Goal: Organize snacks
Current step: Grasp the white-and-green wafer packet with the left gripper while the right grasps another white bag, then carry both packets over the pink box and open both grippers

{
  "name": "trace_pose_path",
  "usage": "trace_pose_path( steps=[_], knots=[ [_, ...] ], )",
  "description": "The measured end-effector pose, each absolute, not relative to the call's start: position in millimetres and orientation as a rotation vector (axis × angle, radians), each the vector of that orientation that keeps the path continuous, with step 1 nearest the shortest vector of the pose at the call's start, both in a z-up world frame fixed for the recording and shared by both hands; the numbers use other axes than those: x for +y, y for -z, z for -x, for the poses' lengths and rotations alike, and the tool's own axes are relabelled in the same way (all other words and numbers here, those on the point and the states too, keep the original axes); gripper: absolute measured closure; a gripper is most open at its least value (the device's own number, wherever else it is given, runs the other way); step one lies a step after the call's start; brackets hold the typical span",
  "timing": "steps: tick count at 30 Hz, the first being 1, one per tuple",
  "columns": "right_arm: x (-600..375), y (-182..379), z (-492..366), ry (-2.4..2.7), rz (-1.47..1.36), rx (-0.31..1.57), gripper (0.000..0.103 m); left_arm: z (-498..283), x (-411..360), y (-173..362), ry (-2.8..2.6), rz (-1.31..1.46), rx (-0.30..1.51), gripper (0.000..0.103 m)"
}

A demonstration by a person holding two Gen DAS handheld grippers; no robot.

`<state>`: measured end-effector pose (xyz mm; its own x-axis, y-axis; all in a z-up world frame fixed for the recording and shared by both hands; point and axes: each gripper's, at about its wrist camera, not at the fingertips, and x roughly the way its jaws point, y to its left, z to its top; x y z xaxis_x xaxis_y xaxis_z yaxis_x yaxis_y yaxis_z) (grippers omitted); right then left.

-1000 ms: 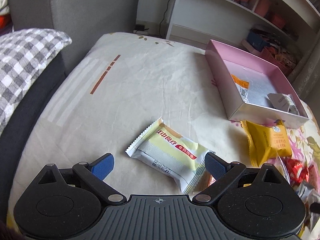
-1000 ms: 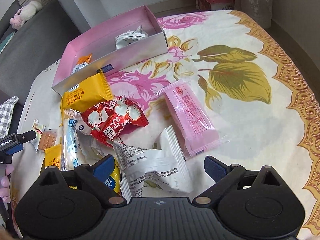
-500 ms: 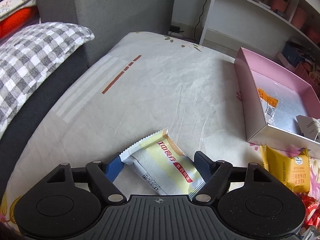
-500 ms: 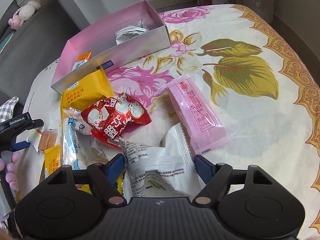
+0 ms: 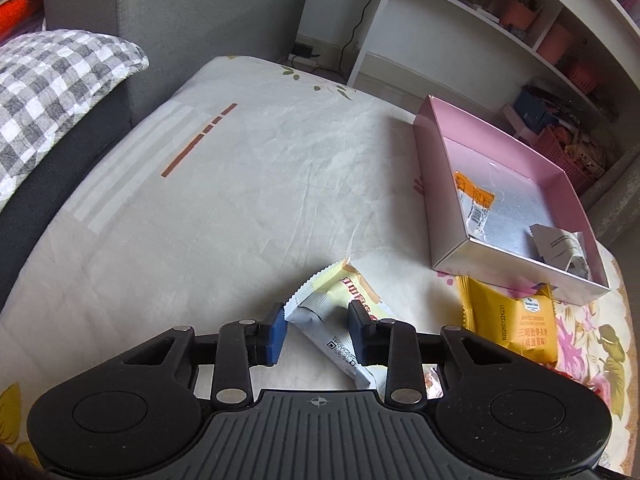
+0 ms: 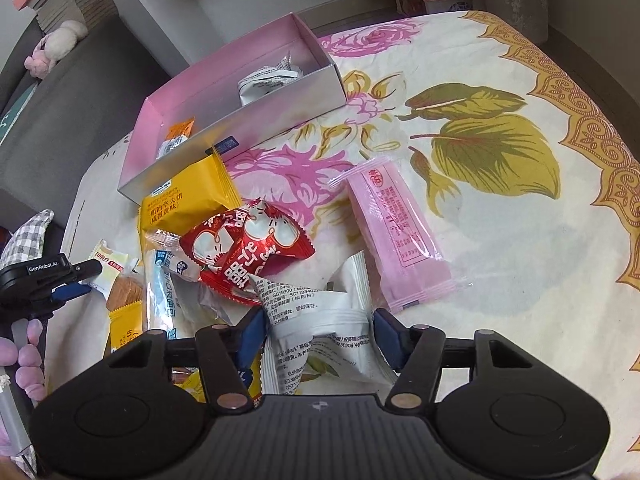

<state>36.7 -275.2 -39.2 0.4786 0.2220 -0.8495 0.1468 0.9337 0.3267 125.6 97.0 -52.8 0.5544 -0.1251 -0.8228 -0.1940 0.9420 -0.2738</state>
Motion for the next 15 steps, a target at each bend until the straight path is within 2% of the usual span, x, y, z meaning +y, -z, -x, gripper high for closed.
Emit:
trace_pose_path(
  steps=[7, 15],
  knots=[
    [-270, 29, -36, -0.078, -0.386, 1.054, 0.053, -124, 99, 49, 0.052, 0.478, 0.969, 0.088],
    [-267, 16, -39, -0.118, -0.409, 1.020, 0.054, -121, 97, 37, 0.088, 0.503, 0.931, 0.093]
  ],
)
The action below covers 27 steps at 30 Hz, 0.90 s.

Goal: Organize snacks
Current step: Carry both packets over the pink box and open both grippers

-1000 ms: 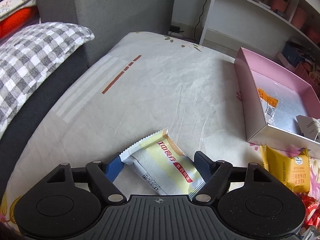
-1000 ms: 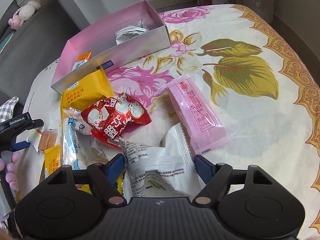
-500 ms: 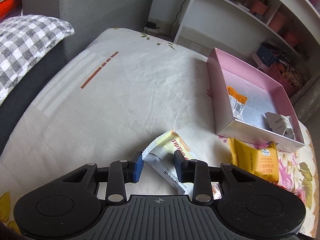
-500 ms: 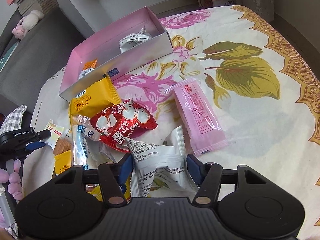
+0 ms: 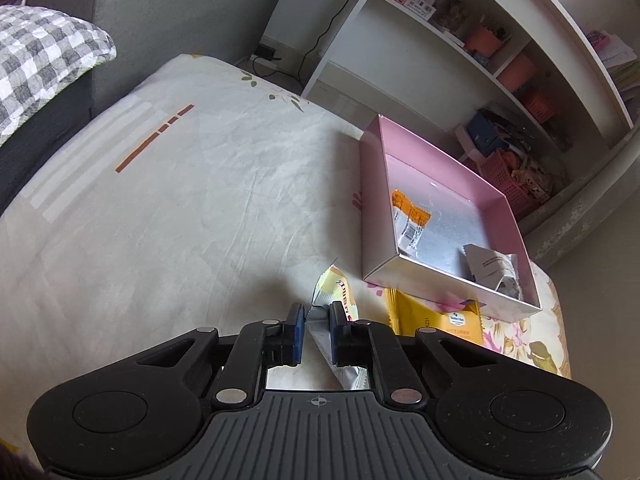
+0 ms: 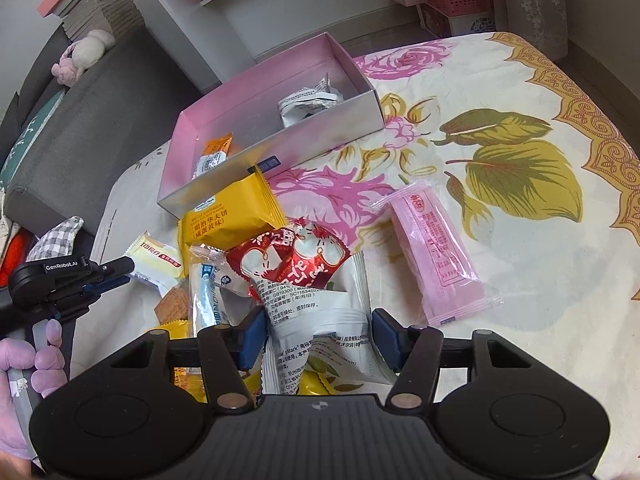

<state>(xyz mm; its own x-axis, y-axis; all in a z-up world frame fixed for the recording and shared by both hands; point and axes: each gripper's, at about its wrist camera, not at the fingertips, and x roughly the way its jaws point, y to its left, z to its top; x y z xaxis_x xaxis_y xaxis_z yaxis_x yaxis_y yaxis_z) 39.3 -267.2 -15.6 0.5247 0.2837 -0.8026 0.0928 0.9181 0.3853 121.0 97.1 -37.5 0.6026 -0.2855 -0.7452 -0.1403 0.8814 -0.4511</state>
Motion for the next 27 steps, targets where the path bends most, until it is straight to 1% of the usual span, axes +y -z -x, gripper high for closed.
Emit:
trace_pose_path(
  steps=[6, 9, 20, 27],
  knots=[
    [-266, 4, -40, -0.148, -0.440, 0.981, 0.054, -116, 99, 22, 0.113, 0.517, 0.888, 0.096],
    [-267, -2, -42, -0.153, -0.461, 0.958, 0.054, -112, 99, 14, 0.119, 0.514, 0.865, 0.101],
    [-266, -17, -58, -0.157, -0.530, 0.902, 0.054, -102, 94, -15, 0.167, 0.508, 0.772, 0.101],
    [-257, -23, -79, -0.165, -0.567, 0.874, 0.054, -102, 77, -36, 0.195, 0.479, 0.707, 0.101]
  ],
)
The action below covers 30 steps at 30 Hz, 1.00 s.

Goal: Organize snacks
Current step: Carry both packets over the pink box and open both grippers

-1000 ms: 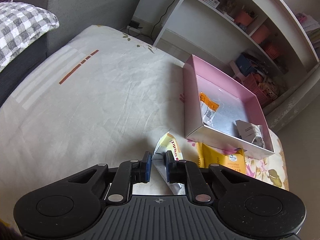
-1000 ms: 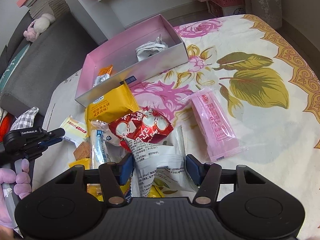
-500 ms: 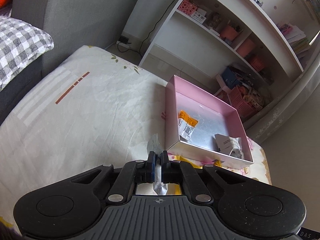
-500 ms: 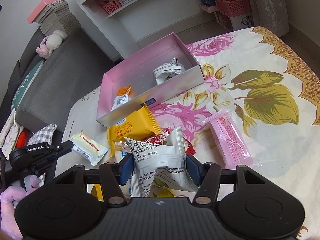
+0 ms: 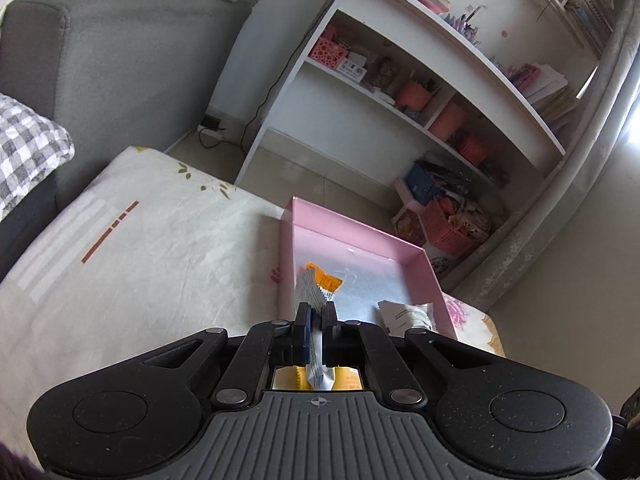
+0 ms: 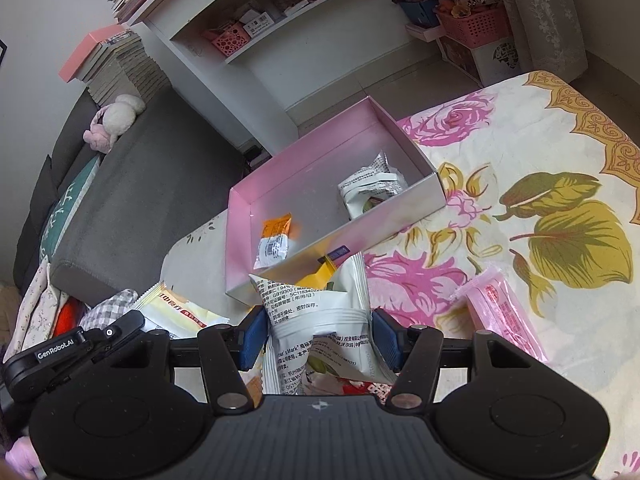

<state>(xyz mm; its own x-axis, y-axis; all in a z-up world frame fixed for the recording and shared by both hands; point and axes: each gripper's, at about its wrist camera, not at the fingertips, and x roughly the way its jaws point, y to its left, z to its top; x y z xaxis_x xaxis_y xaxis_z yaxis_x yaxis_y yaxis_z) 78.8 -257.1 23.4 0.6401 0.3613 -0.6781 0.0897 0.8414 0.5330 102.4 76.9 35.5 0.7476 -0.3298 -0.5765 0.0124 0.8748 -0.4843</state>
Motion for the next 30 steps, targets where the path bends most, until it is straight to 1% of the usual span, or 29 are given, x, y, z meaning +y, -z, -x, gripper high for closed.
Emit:
trace_pose_path(
  steps=[7, 11, 18, 30],
  knots=[
    [-247, -30, -123, -0.172, -0.562, 0.830, 0.054, -139, 48, -38, 0.258, 0.466, 0.710, 0.101],
    [-249, -27, -159, -0.210, -0.566, 0.793, 0.054, -168, 28, -30, 0.286, 0.473, 0.740, 0.101],
    [-250, -13, -212, -0.178, -0.492, 0.766, 0.053, -216, 4, -10, 0.319, 0.472, 0.739, 0.101],
    [-253, 11, -256, -0.126, -0.417, 0.763, 0.053, -261, -11, 14, 0.313, 0.382, 0.721, 0.101]
  ],
)
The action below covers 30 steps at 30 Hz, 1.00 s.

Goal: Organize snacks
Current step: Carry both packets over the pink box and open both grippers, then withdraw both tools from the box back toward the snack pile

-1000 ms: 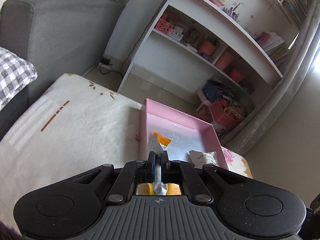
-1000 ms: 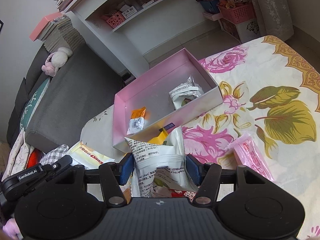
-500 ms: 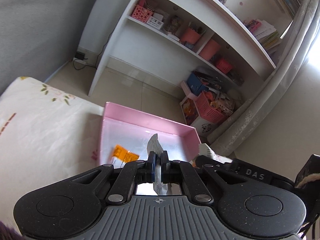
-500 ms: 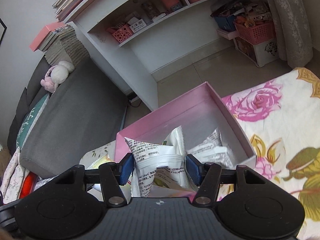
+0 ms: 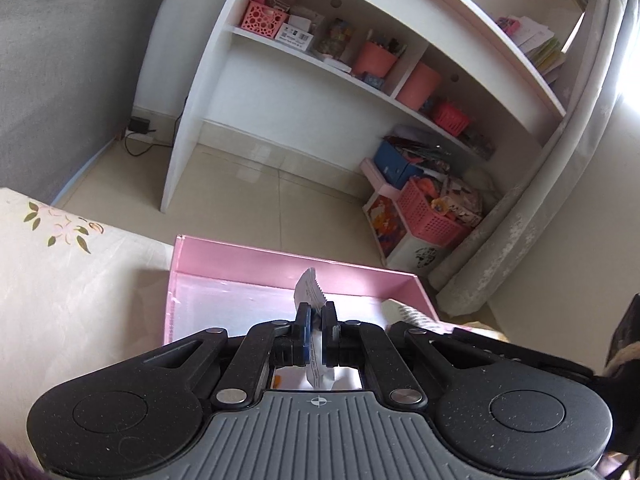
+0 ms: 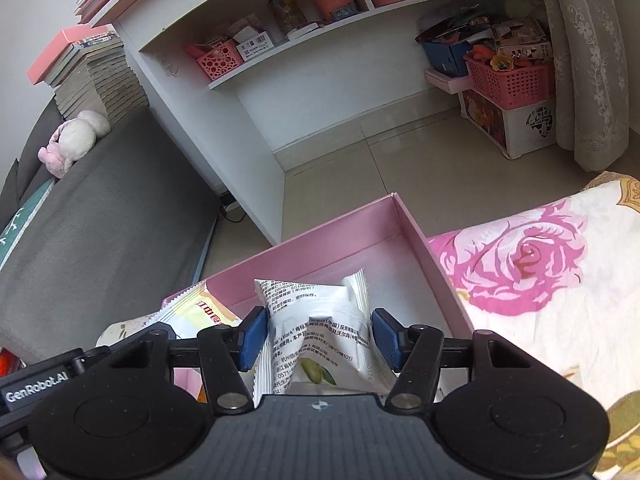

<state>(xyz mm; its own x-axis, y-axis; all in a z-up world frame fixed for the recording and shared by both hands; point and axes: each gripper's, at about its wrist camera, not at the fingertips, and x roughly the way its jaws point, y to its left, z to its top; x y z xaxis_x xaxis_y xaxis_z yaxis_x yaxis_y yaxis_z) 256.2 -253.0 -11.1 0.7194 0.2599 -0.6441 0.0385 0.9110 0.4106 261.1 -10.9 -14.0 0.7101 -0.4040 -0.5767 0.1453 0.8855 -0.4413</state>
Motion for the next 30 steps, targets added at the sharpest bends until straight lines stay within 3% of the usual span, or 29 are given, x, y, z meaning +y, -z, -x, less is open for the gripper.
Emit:
trace_pose_path(
  steps=[5, 8, 11, 13, 16, 19, 30],
  knots=[
    [-251, 11, -262, -0.119, -0.379, 0.760, 0.049, -271, -13, 17, 0.266, 0.307, 0.713, 0.100],
    [-251, 11, -261, -0.106, -0.381, 0.754, 0.045, -272, -15, 14, 0.249, 0.254, 0.705, 0.094],
    [-254, 9, -260, -0.115, -0.413, 0.747, 0.034, -272, -16, 13, 0.248, 0.210, 0.712, 0.089],
    [-255, 6, -258, -0.113, -0.420, 0.738, 0.029, -271, -17, 12, 0.249, 0.191, 0.721, 0.079],
    [-255, 2, -255, -0.114, -0.413, 0.734, 0.025, -267, -18, 9, 0.242, 0.168, 0.720, 0.049],
    [-255, -2, -250, -0.115, -0.397, 0.731, 0.022, -260, -19, 5, 0.246, 0.149, 0.714, 0.035],
    [-258, -24, -217, -0.119, -0.386, 0.713, 0.014, -225, -21, -13, 0.268, 0.095, 0.728, 0.016]
  ],
)
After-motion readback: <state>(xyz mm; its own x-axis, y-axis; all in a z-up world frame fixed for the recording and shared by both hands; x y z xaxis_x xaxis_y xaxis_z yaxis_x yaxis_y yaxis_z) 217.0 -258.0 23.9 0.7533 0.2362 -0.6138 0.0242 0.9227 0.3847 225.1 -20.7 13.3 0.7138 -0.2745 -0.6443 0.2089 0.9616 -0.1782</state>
